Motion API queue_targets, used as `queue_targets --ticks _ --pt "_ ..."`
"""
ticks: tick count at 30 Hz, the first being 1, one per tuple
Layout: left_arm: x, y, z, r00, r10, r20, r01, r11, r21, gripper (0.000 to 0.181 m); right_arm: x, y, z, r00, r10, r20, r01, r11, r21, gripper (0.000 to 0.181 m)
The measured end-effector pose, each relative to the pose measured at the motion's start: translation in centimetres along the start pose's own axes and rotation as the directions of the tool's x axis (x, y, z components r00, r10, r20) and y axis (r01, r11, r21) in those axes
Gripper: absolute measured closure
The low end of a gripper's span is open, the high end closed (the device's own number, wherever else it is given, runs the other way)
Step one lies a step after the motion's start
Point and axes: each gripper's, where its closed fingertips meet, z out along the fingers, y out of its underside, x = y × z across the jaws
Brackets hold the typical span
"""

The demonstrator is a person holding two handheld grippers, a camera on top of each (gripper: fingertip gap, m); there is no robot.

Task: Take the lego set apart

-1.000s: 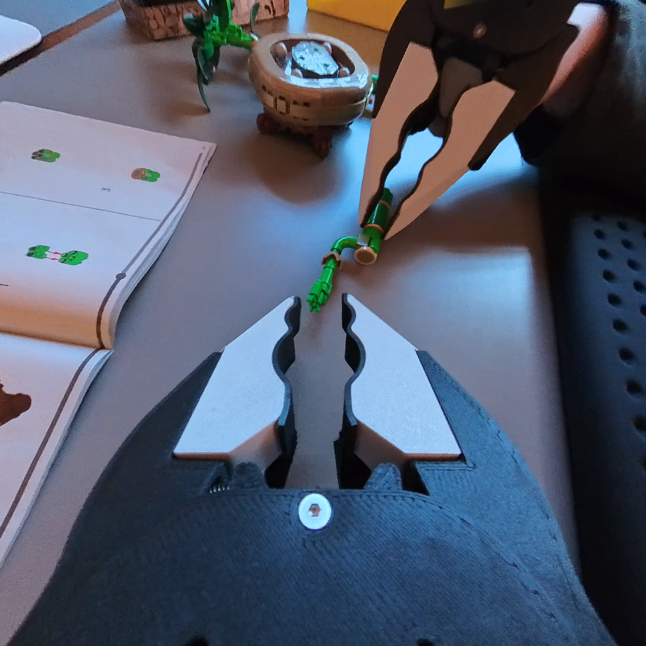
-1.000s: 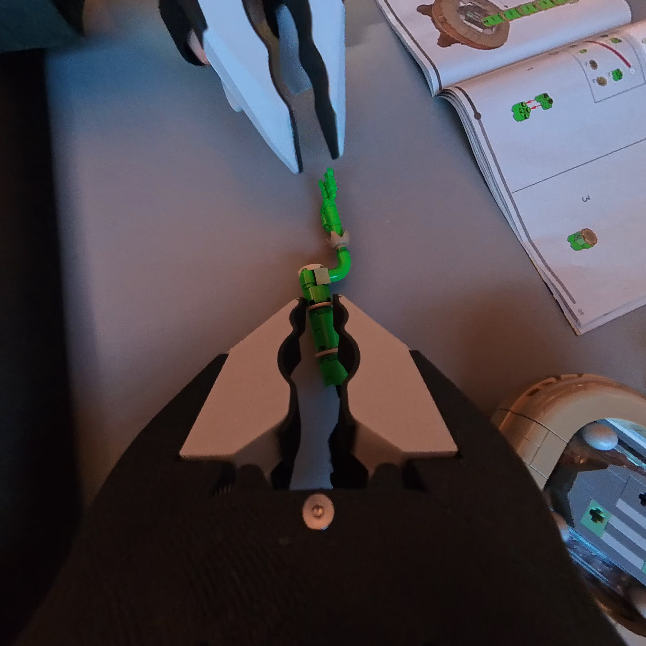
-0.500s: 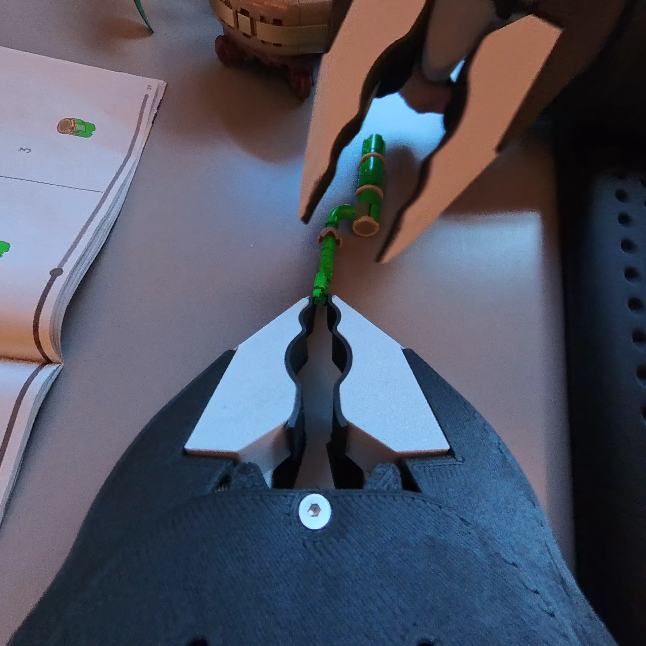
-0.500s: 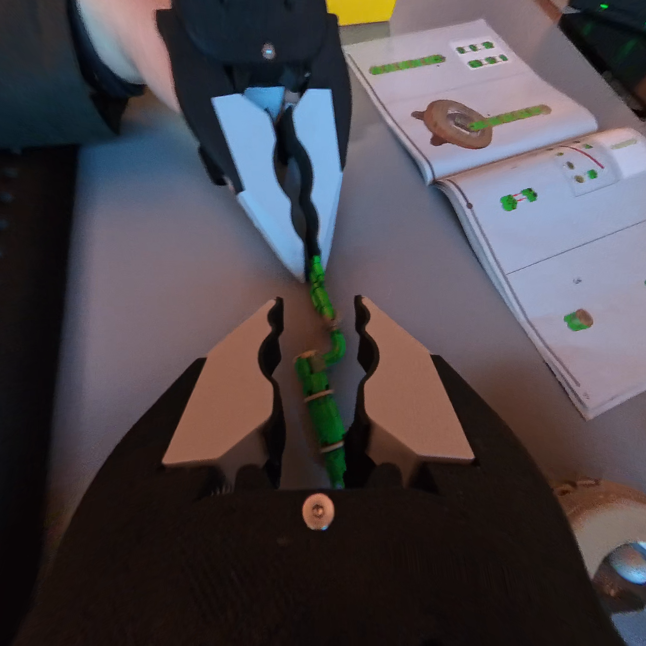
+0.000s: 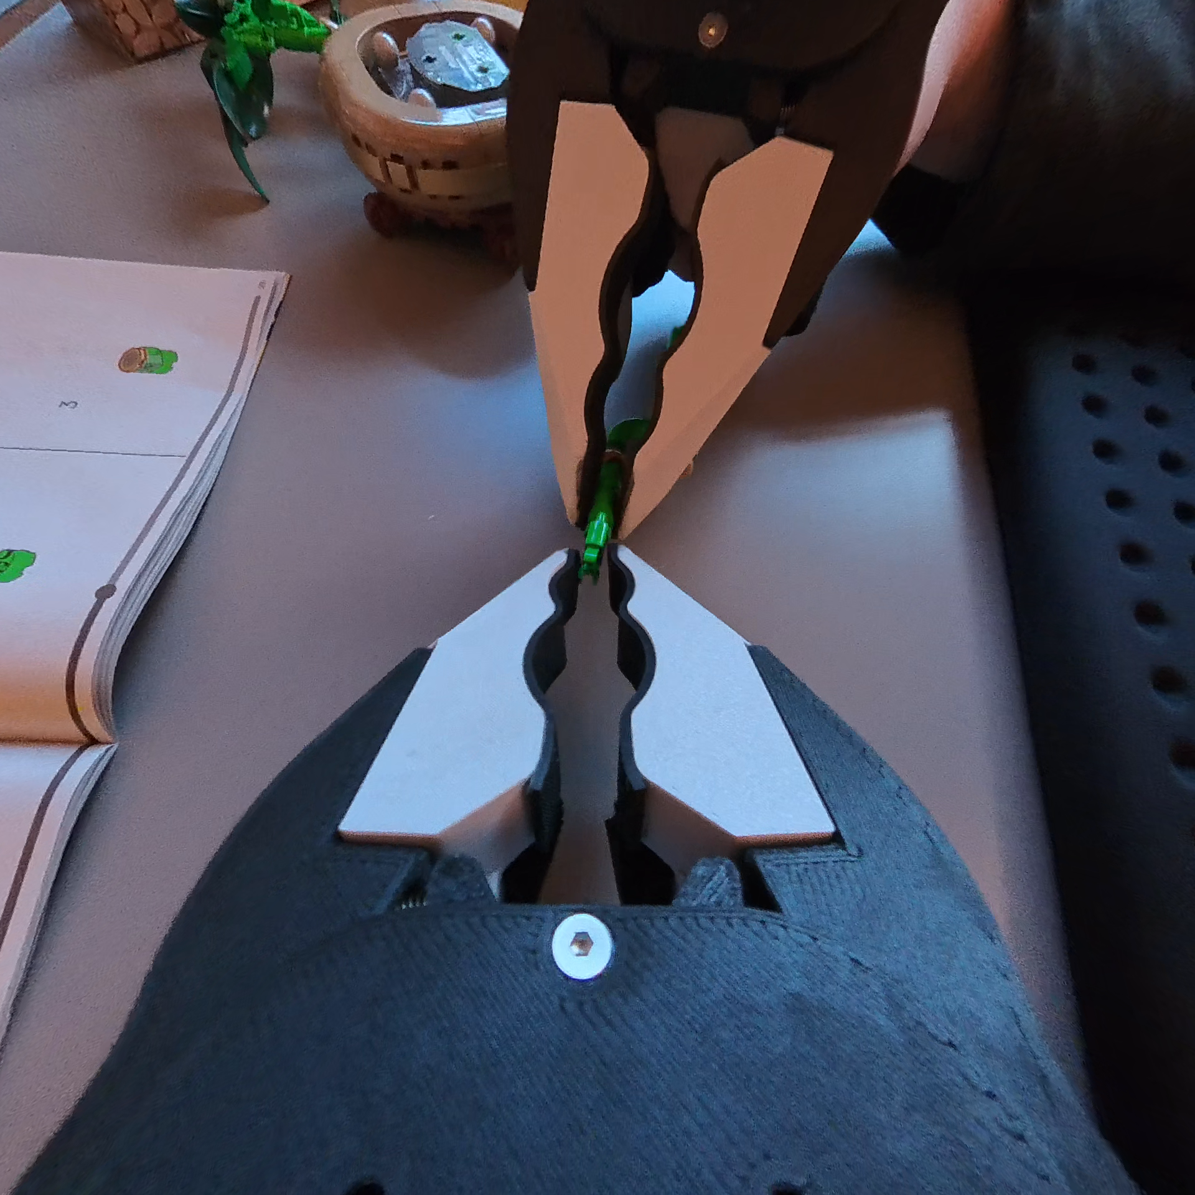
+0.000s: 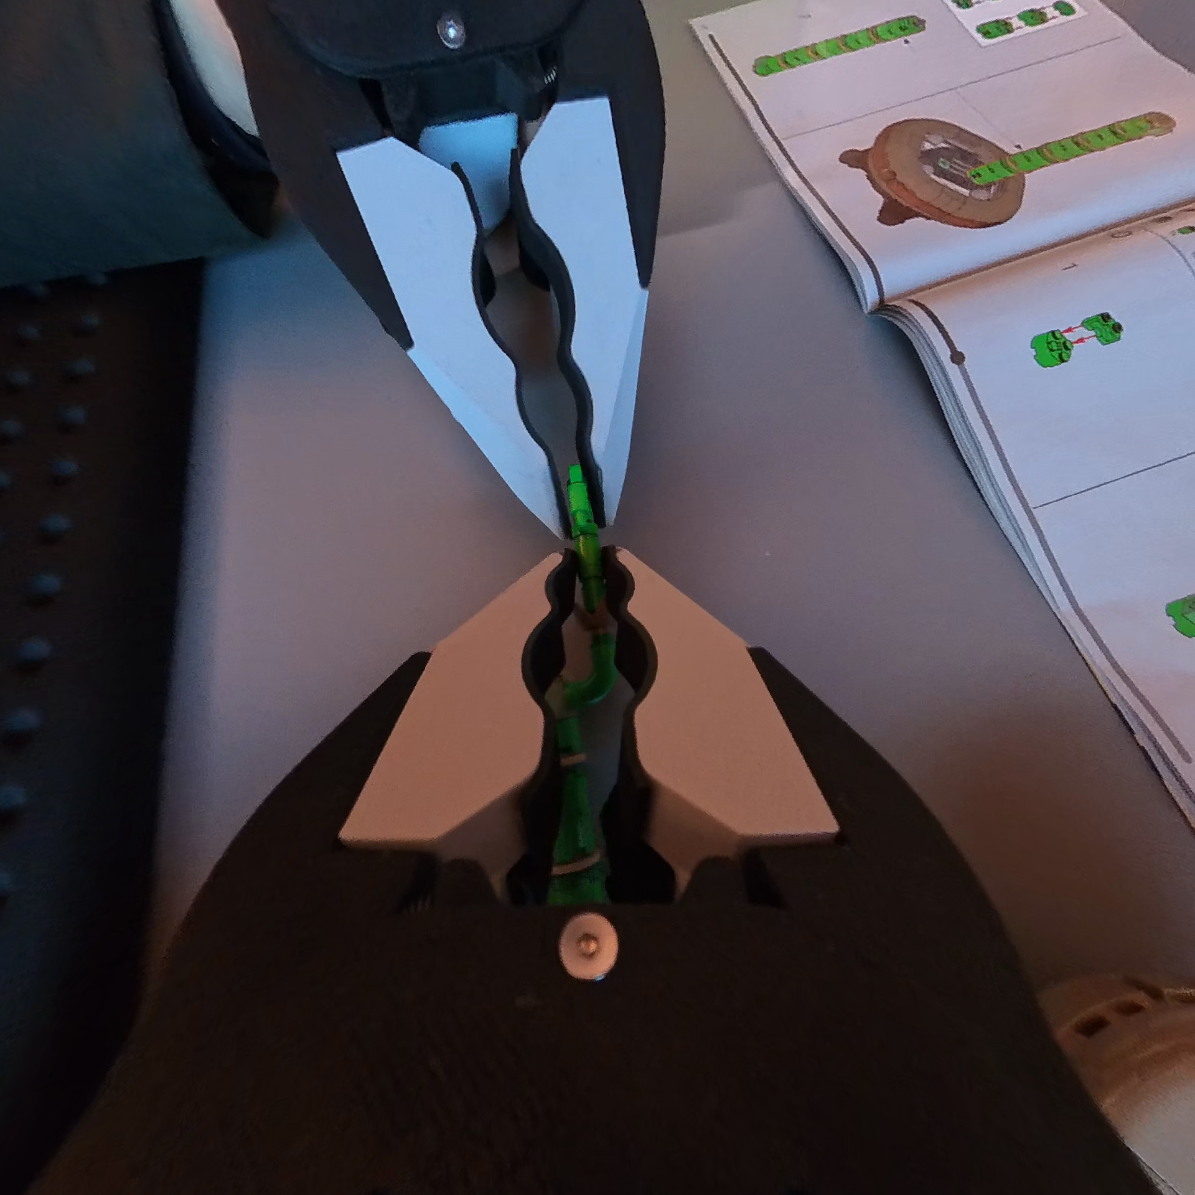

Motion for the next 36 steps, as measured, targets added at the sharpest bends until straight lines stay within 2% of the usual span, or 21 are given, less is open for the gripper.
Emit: queue_targets --ticks 6,15,19,29,36 --pt "0.7 -0.2 0.0 1.000 0.012 -0.029 -0.012 1.000 0.010 0.176 -0.7 0.1 -0.3 0.999 0.026 0.043 -0.027 0.999 0.019 0.174" --pt "1.8 -0.8 -0.3 0.990 -0.062 -0.123 0.068 0.997 0.047 0.177 -1.7 -0.1 -0.9 0.990 0.065 0.122 -0.073 0.996 0.058 0.174" --pt "2.2 -1.2 -0.6 0.981 -0.101 -0.167 0.114 0.991 0.068 0.177 -1.9 -0.7 -1.2 0.981 0.100 0.164 -0.119 0.986 0.114 0.171" --pt "1.8 -2.7 -1.7 0.970 -0.148 -0.191 0.181 0.969 0.171 0.174 -1.8 -1.6 -2.0 0.963 0.163 0.215 -0.200 0.966 0.162 0.175" --pt "2.0 -2.8 -1.5 0.962 -0.166 -0.215 0.204 0.964 0.171 0.175 -1.9 -1.6 -2.0 0.962 0.162 0.220 -0.200 0.965 0.167 0.175"
